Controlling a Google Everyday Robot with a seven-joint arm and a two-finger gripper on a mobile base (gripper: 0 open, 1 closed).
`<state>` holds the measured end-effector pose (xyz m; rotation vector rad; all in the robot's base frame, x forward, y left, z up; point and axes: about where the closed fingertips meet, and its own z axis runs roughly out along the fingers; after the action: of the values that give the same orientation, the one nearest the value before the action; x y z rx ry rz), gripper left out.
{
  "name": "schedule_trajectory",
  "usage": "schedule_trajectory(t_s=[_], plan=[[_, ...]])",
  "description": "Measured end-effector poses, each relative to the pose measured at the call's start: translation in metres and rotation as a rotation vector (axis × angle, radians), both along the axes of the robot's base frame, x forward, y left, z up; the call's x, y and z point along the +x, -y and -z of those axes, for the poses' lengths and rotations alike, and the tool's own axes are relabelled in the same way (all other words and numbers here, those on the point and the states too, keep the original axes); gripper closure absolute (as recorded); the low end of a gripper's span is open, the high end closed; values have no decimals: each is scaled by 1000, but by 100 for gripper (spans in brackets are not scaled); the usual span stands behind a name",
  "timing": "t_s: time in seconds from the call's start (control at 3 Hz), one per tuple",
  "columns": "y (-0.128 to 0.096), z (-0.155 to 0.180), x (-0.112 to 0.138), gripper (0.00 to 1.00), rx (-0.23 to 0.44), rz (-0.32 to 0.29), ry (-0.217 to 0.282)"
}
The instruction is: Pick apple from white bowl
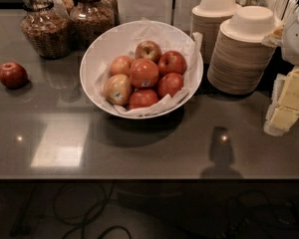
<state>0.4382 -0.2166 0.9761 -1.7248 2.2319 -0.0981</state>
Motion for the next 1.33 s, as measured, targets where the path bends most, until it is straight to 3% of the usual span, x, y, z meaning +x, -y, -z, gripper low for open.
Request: schedule_trajectory(t_s=[0.33,1.0,1.33], plan=[[-3,0,3,0,6,-2,7],[-55,3,61,0,108,-43,82],[-53,1,59,0,109,-39,88]])
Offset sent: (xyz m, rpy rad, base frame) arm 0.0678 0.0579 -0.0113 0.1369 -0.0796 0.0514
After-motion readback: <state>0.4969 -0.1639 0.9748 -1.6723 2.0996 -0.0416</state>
